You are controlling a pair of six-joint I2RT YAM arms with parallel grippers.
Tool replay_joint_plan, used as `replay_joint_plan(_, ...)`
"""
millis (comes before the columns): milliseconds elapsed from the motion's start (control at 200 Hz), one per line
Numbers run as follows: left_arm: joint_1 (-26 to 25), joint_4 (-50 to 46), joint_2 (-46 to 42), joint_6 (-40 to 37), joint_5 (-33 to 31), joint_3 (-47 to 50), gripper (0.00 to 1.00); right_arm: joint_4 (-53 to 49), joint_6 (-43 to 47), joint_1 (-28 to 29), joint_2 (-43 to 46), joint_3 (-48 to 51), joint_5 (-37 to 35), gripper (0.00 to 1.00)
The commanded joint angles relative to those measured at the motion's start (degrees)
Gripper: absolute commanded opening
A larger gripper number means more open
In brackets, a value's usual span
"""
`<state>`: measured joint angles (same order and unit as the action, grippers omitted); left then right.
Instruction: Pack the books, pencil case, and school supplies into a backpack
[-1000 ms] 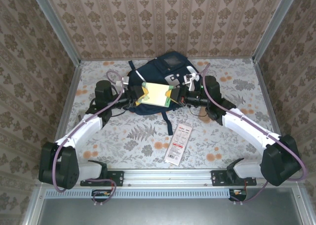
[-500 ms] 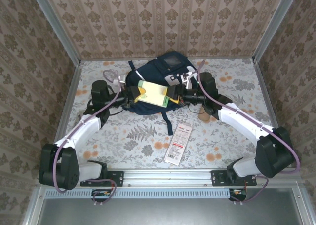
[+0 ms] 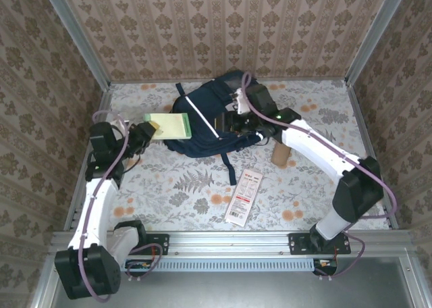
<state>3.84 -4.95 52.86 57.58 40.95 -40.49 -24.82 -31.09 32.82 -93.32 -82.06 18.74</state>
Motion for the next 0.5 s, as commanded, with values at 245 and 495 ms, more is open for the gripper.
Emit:
replay_joint_plan(245,2.23,-12.17,-3.78,-6.3,-6.35,-0.06,0.0,-15.37,17.19,7.49,-19.83,-21.63,-23.59,0.53)
replay_joint_plan(495,2.76,-20.91,-4.8,-11.33,-11.35,-3.37,0.0,-20.64,22.3,9.39,-33.75,-38.01,-27.42,0.58)
